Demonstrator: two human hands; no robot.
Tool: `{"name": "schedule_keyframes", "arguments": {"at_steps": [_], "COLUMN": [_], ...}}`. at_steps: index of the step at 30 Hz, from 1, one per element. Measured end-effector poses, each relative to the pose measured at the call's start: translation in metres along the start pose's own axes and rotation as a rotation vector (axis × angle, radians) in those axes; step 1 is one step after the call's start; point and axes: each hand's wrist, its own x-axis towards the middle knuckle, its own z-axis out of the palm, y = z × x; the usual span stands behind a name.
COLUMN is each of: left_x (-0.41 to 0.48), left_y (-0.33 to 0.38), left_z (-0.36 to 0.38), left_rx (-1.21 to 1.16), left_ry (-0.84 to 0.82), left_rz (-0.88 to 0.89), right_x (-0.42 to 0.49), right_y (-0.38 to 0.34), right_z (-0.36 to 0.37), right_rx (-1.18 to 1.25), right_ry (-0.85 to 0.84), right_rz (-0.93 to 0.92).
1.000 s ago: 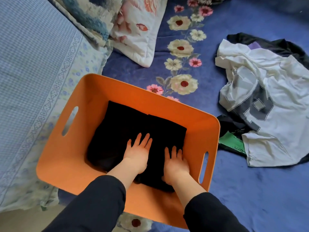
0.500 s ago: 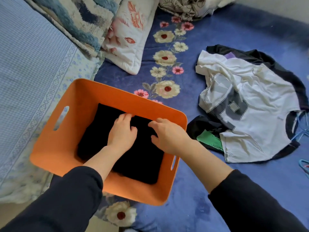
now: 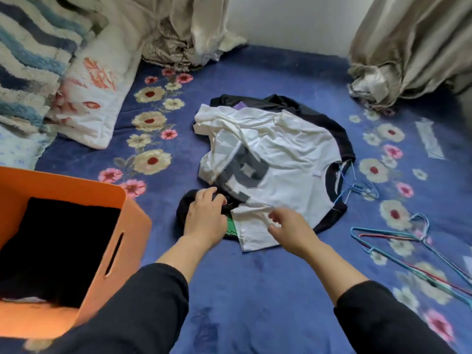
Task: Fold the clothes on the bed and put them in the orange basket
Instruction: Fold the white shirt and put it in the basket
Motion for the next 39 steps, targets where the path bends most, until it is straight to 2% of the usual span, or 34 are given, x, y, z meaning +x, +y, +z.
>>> {"name": "schedule_keyframes", "arguments": {"at_steps": [5, 9, 11, 14, 17, 19, 21, 23, 25, 30, 34, 37, 39], "left_x": [-0.003, 0.007, 0.024, 0.061, 0.093, 0.103, 0.109, 0.112, 0.111, 0.108, 0.103, 0.089, 0.078], "left_y": [0.074, 0.108, 0.124, 0.147, 0.171, 0.184, 0.194, 0.198, 0.197, 0.196, 0.181, 0.165, 0.156], "left_z": [0.109, 0.168, 0.188, 0.216, 0.244, 0.268, 0.285, 0.297, 0.306, 0.303, 0.281, 0.263, 0.252], "left_rx": [0.034, 0.125, 0.174, 0.217, 0.186, 0.098, 0.047, 0.085, 0.14, 0.296, 0.341, 0.253, 0.191], "left_ry": [-0.168, -0.309, -0.271, -0.148, -0.084, -0.122, -0.241, -0.297, -0.284, -0.294, -0.315, -0.346, -0.379], "left_rz": [-0.02, -0.001, 0.112, 0.403, 0.523, 0.497, 0.382, 0.3, 0.274, 0.335, 0.338, 0.376, 0.431], "right_x": [0.0, 0.023, 0.043, 0.081, 0.116, 0.141, 0.16, 0.172, 0.179, 0.184, 0.184, 0.189, 0.19], "right_y": [0.143, 0.218, 0.244, 0.268, 0.281, 0.289, 0.294, 0.296, 0.297, 0.294, 0.274, 0.259, 0.254], "right_z": [-0.018, -0.027, -0.031, -0.039, -0.04, -0.032, -0.024, -0.016, -0.012, -0.01, -0.024, -0.052, -0.075], "right_rx": [-0.069, -0.081, -0.088, -0.09, -0.048, 0.05, 0.188, 0.379, 0.575, 0.848, 0.962, 1.139, 1.315], "right_ry": [-0.067, -0.073, -0.06, 0.024, 0.124, 0.169, 0.208, 0.257, 0.306, 0.379, 0.431, 0.532, 0.538], "right_rz": [0.15, 0.253, 0.266, 0.237, 0.224, 0.239, 0.308, 0.384, 0.456, 0.596, 0.551, 0.527, 0.524]}}
